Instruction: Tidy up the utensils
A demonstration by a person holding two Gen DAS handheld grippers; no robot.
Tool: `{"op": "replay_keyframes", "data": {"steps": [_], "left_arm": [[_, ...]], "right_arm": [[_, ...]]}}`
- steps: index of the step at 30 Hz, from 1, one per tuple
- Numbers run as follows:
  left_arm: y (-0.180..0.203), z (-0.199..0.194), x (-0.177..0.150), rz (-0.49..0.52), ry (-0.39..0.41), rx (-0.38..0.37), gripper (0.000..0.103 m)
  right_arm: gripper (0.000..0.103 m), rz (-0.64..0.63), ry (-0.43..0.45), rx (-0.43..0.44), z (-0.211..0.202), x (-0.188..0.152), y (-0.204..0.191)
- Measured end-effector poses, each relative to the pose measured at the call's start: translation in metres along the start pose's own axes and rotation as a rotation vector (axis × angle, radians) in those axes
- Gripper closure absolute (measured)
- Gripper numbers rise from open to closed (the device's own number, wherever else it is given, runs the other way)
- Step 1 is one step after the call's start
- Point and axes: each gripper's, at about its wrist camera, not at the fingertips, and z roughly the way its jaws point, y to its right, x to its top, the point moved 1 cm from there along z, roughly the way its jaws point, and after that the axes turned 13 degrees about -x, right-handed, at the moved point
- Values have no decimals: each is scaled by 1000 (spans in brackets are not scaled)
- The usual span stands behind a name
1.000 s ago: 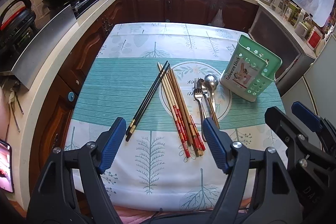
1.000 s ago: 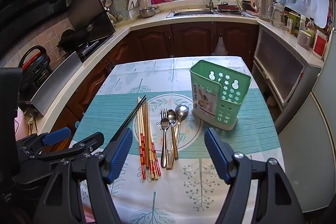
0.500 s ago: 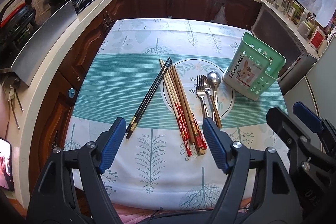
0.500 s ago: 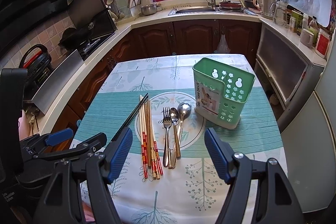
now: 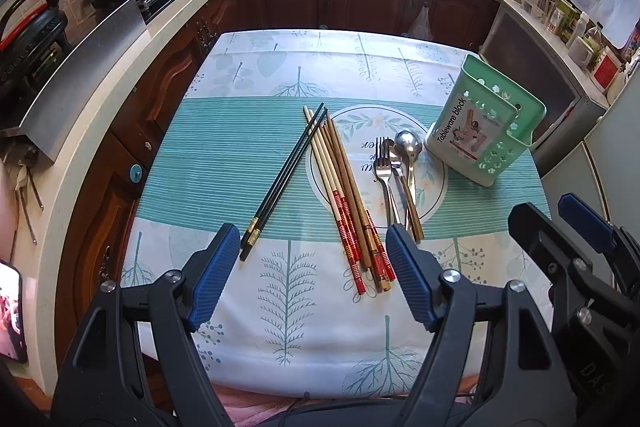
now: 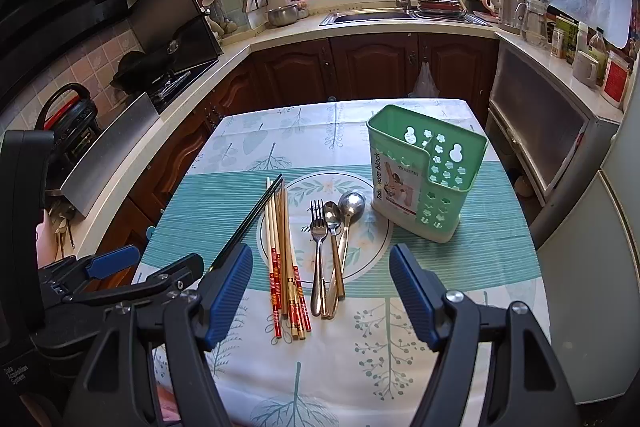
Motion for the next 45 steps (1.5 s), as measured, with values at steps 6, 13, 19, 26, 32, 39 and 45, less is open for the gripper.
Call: {"op": "replay_keyframes", "data": {"steps": [6, 13, 19, 26, 32, 39, 45], "left_arm": [[1, 3, 0, -1, -8, 0, 29], [0, 4, -2, -5, -10, -3, 29], [0, 6, -3, -11, -18, -5, 29], [0, 7, -3, -14, -19, -6, 29], [-3, 9, -2, -9, -17, -7, 29], [-6, 5, 5, 21, 3, -1, 29], [-15, -1, 23, 80, -26, -91, 29]], "right_arm": [[32, 9, -11, 5, 1, -2, 3], [32, 11, -14, 6, 1, -2, 3], [32, 15, -24, 11, 2, -3, 4], [32, 15, -27, 11, 2, -4, 4], [32, 13, -30, 12, 3, -4, 3], [32, 3, -26, 7, 1, -1, -1], [32, -13, -42, 3, 4, 9, -3]]}}
